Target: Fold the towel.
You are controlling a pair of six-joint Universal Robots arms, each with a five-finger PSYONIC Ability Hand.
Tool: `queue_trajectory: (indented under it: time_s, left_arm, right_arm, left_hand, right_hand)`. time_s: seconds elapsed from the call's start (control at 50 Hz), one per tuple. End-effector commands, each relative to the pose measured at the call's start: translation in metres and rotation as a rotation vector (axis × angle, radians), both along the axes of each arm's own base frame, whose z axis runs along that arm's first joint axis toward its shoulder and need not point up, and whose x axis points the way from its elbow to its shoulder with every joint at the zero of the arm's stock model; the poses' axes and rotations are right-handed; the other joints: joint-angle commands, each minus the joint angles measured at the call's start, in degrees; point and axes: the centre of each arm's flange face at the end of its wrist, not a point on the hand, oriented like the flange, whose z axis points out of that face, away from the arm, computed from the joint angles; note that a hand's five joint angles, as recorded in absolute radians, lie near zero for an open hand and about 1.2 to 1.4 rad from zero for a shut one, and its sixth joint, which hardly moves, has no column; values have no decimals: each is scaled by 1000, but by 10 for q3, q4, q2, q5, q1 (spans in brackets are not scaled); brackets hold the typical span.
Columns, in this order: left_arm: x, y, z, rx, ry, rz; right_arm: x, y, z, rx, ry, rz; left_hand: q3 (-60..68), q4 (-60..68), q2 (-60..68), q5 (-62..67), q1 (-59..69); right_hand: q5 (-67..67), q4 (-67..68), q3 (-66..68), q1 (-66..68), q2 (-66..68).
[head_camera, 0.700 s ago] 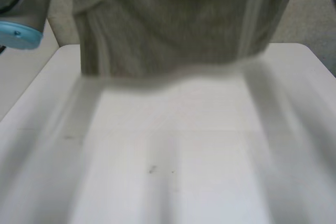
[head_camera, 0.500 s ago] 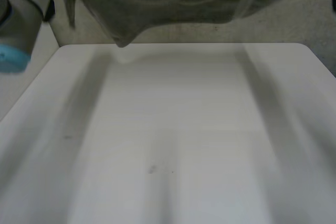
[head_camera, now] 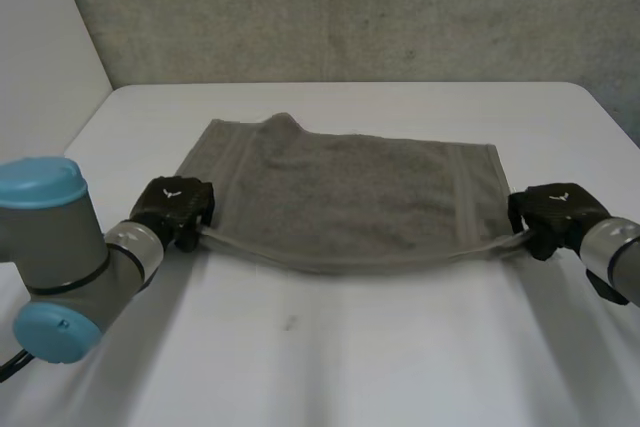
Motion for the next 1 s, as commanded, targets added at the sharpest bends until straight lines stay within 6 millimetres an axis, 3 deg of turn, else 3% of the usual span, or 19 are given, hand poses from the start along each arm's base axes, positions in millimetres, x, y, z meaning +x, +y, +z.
queue_trajectory:
  time_s: [0.02, 0.16, 0.48, 0.72, 0.82, 0.86, 1.0]
  left_arm:
    - [0, -2, 5, -32, 6, 4]
    - [2, 2, -3, -19, -2, 9]
    - [4, 3, -12, -41, 0, 17]
    - [10, -1, -7, -62, -27, 40]
    - [12, -1, -6, -85, -83, 28]
    - [12, 0, -7, -95, -121, 13]
    - [13, 0, -7, -104, -155, 6]
  right_arm:
    - [-21, -8, 7, -55, -74, -59]
    - [-25, -9, 8, -29, -174, -84]
    - [-32, -14, 9, -45, -172, -106]
    - [-44, -21, 12, -74, -168, -146]
    - [-45, -21, 14, -82, -165, -147]
    - [-44, -20, 14, -82, -166, -146]
    - [-44, -20, 13, -81, -163, -147]
  left_hand:
    - [-35, -34, -34, -38, -37]
    - [-228, -228, -228, -232, -230]
    - [-233, -233, -233, -237, -235]
    - [-225, -225, -225, -228, -227]
    - [-188, -188, -188, -191, -190]
    - [-74, -74, -74, -78, -76]
    - [114, 115, 115, 111, 113]
  right_hand:
    - [31, 32, 34, 35, 44]
    - [31, 32, 34, 35, 44]
    - [31, 32, 34, 35, 44]
    - [31, 32, 34, 35, 44]
    - [31, 32, 34, 35, 44]
    - [31, 32, 34, 35, 44]
    - [31, 32, 34, 35, 44]
